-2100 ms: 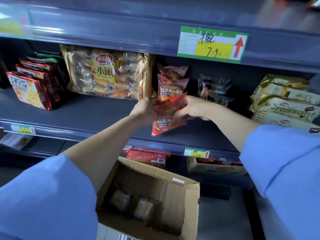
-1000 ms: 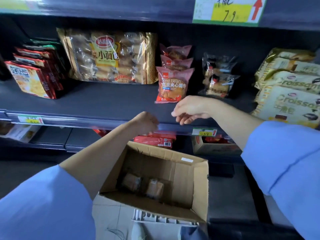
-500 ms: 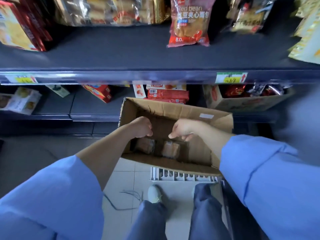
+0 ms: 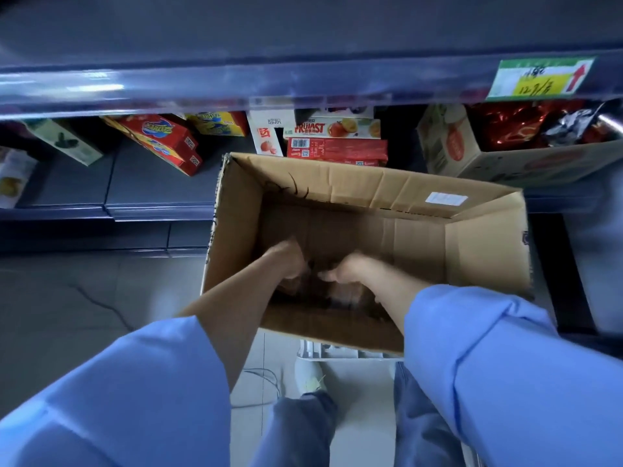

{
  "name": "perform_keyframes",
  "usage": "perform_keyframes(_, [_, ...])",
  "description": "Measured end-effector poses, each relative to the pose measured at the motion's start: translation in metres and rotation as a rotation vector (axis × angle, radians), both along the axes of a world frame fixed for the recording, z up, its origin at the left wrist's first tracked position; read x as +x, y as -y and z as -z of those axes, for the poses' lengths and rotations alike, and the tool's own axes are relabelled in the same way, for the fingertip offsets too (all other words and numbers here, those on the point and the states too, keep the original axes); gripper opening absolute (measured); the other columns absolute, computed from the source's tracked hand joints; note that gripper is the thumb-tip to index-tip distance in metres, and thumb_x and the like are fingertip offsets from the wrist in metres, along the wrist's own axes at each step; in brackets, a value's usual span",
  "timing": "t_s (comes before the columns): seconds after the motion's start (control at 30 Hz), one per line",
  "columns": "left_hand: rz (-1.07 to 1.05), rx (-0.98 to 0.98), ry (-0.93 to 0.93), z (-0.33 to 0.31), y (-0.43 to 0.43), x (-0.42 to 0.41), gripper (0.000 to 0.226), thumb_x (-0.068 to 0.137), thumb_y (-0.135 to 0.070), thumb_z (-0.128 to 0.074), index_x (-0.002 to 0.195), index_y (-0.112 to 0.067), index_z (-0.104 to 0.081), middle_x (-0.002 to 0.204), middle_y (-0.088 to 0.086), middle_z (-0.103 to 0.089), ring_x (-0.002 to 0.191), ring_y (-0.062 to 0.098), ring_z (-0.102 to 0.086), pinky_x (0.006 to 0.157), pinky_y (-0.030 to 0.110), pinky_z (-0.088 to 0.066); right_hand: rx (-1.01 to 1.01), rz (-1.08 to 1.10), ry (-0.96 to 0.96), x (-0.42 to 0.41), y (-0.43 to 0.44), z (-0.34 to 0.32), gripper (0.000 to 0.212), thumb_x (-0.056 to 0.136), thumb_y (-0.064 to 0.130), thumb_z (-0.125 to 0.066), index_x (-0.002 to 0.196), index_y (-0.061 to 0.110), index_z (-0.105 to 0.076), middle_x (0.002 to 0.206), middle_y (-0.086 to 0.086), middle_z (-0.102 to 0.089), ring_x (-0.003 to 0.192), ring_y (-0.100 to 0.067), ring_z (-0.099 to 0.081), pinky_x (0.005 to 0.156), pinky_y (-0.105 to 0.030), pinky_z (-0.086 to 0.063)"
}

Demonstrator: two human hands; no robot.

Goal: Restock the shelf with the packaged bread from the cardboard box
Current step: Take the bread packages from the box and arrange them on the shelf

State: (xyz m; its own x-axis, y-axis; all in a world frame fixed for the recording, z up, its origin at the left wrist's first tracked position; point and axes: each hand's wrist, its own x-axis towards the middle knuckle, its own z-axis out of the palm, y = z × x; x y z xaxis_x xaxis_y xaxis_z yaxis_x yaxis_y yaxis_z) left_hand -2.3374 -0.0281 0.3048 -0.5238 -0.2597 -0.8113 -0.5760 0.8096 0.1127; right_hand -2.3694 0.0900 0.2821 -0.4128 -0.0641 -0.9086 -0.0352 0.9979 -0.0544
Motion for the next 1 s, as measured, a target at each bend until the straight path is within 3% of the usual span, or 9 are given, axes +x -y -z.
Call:
perform_keyframes(0.1, [0.042, 0.002, 0.070, 0.024, -0.002, -0.001, 0.066, 0.094, -0.032, -0.054, 0.146, -0.004, -0.026, 0.140, 0.016, -0.049, 0.124, 0.029, -0.051, 0.097, 0.034, -0.044, 0.034, 0.028, -0.021, -0.003, 0.005, 0.020, 0.073, 0.096, 0.047, -0.040, 0.151, 0.007, -0.013, 0.157, -0.020, -0.009, 0.143, -0.043, -0.013, 0.113, -0.050, -0.020])
perform_keyframes(0.23, [-0.003, -0.063, 0.104, 0.044, -0.002, -0.001, 0.064, 0.093, -0.030, -0.055, 0.149, -0.018, -0.024, 0.140, 0.018, -0.045, 0.119, 0.033, -0.054, 0.095, 0.041, -0.051, 0.060, 0.217, -0.063, -0.004, 0.007, 0.033, 0.082, 0.094, 0.034, -0.051, 0.151, 0.006, 0.000, 0.155, -0.021, -0.004, 0.143, -0.041, -0.010, 0.108, -0.043, -0.031])
perform_keyframes(0.33, [0.087, -0.110, 0.010, 0.039, -0.001, -0.003, 0.063, 0.092, -0.028, -0.055, 0.148, -0.021, -0.026, 0.142, 0.018, -0.043, 0.118, 0.033, -0.055, 0.085, 0.037, -0.052, -0.128, 0.339, -0.038, -0.014, -0.005, 0.027, 0.063, 0.092, 0.034, -0.054, 0.145, 0.005, -0.034, 0.148, -0.020, -0.035, 0.137, -0.037, -0.032, 0.109, -0.042, -0.032])
perform_keyframes(0.4, [0.060, -0.047, -0.026, 0.024, -0.002, -0.007, 0.057, 0.090, -0.029, -0.057, 0.141, -0.016, -0.035, 0.131, 0.016, -0.054, 0.112, 0.031, -0.058, 0.079, 0.034, -0.049, -0.234, 0.467, 0.019, -0.020, -0.019, 0.010, 0.035, 0.088, 0.032, -0.060, 0.113, 0.009, -0.062, 0.116, -0.014, -0.063, 0.107, -0.032, -0.059, 0.096, -0.041, -0.045])
perform_keyframes(0.47, [0.017, 0.004, -0.070, 0.002, -0.004, -0.012, 0.055, 0.085, -0.030, -0.062, 0.133, -0.015, -0.041, 0.122, 0.014, -0.059, 0.107, 0.030, -0.060, 0.075, 0.032, -0.048, -0.327, 0.619, 0.094, -0.025, -0.032, -0.014, 0.018, 0.086, 0.030, -0.063, 0.090, 0.013, -0.061, 0.092, -0.010, -0.062, 0.086, -0.028, -0.060, 0.088, -0.042, -0.050])
perform_keyframes(0.57, [0.014, 0.078, -0.085, -0.042, -0.009, -0.020, 0.058, 0.083, -0.027, -0.064, 0.133, -0.014, -0.038, 0.127, 0.014, -0.051, 0.111, 0.031, -0.055, 0.074, 0.033, -0.045, -0.450, 0.783, 0.206, -0.034, -0.055, -0.057, 0.027, 0.075, 0.028, -0.071, 0.098, 0.014, -0.065, 0.112, -0.014, -0.066, 0.103, -0.031, -0.062, 0.098, -0.047, -0.048])
perform_keyframes(0.7, [-0.091, 0.331, -0.022, -0.114, -0.007, -0.026, 0.075, 0.078, -0.017, -0.072, 0.138, -0.017, -0.028, 0.124, 0.010, -0.050, 0.108, 0.028, -0.052, 0.078, 0.037, -0.053, -0.654, 0.938, 0.267, -0.039, -0.080, -0.117, 0.021, 0.085, 0.016, -0.057, 0.106, 0.014, -0.062, 0.098, -0.009, -0.064, 0.088, -0.027, -0.063, 0.092, -0.042, -0.050])
perform_keyframes(0.83, [-0.189, 0.609, -0.101, -0.187, 0.001, -0.032, 0.075, 0.079, -0.013, -0.074, 0.139, -0.021, -0.029, 0.139, 0.005, -0.044, 0.130, 0.030, -0.042, 0.097, 0.045, -0.047, -0.870, 1.034, 0.228, -0.048, -0.097, -0.194, 0.017, 0.087, 0.014, -0.046, 0.079, 0.011, -0.060, 0.076, -0.007, -0.060, 0.065, -0.021, -0.059, 0.073, -0.032, -0.046])
perform_keyframes(1.0, [-0.302, 0.994, -0.237, -0.260, 0.009, -0.041, 0.046, 0.068, -0.007, -0.069, 0.112, -0.012, -0.056, 0.102, 0.008, -0.062, 0.097, 0.028, -0.059, 0.096, 0.055, -0.045, -1.167, 1.131, 0.096, -0.058, -0.107, -0.286, 0.020, 0.072, 0.021, -0.054, 0.073, 0.014, -0.073, 0.069, -0.005, -0.070, 0.059, -0.020, -0.069, 0.064, -0.027, -0.055])
